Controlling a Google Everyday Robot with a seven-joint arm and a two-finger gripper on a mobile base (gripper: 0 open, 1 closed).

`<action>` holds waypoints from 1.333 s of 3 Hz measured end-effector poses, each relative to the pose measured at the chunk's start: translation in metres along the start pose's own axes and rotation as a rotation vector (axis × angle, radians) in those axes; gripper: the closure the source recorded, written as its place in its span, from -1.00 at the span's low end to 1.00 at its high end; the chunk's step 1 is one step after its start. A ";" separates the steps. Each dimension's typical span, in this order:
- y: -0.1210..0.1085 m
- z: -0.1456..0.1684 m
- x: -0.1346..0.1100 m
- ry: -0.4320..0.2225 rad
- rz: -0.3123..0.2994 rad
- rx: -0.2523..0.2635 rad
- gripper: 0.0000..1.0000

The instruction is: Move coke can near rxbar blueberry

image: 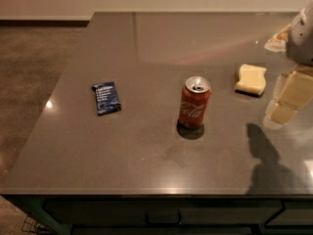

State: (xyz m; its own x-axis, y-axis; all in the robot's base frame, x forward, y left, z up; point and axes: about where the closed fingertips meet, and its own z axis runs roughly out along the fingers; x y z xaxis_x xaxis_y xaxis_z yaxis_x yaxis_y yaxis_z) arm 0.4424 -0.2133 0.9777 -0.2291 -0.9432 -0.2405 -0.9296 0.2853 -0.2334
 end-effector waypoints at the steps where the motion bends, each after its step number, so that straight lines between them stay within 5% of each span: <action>1: -0.008 0.010 -0.014 -0.091 0.046 -0.020 -1.00; 2: -0.008 0.024 -0.035 -0.195 0.076 -0.027 -1.00; 4: -0.009 0.061 -0.072 -0.297 0.096 0.002 -1.00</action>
Offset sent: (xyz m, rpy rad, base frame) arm 0.0362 0.0588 -0.0239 0.3445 -0.0426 -0.0278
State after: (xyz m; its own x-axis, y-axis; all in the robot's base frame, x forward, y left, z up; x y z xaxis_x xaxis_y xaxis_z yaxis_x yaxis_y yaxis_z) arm 0.4854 -0.1373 0.9396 -0.2213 -0.8212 -0.5260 -0.9071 0.3714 -0.1982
